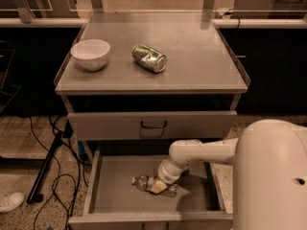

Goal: Pick water bottle from middle drawer and place on counter

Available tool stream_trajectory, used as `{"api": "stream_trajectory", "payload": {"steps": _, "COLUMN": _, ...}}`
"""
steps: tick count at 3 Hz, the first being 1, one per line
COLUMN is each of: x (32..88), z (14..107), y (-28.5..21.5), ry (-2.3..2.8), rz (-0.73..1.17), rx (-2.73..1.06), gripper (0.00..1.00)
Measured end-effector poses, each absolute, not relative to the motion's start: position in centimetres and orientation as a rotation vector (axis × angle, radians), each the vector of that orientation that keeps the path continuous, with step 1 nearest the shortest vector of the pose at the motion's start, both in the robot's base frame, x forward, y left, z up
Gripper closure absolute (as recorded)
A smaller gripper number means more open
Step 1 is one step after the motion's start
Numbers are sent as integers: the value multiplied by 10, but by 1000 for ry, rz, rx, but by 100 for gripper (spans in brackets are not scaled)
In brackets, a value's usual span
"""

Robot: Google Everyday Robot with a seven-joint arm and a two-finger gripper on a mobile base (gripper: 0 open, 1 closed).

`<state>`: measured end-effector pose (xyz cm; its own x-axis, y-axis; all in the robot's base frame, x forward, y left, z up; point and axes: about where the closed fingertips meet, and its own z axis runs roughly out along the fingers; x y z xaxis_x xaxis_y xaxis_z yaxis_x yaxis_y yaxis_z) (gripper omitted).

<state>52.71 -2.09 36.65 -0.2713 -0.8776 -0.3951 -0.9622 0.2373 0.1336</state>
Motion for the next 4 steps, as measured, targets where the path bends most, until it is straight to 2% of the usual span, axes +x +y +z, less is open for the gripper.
{"api": "stream_trajectory", "payload": {"steps": 1, "x": 523, "z": 387, "y": -32, "ry": 2290, "rz": 504, "rx": -1705, "gripper": 100}}
{"api": "stream_trajectory", "payload": {"steps": 2, "x": 507, "z": 449, "y": -74, "ry": 2327, "rz": 424, "rx": -1654, "gripper": 100}}
{"api": "stream_trajectory", "payload": {"steps": 3, "x": 507, "z": 449, "y": -74, "ry": 2327, "rz": 424, "rx": -1654, "gripper": 100}}
{"api": "stream_trajectory", "payload": {"steps": 4, "x": 485, "z": 464, "y": -95, "ry": 2365, "rz": 395, "rx": -1684, "gripper": 100}}
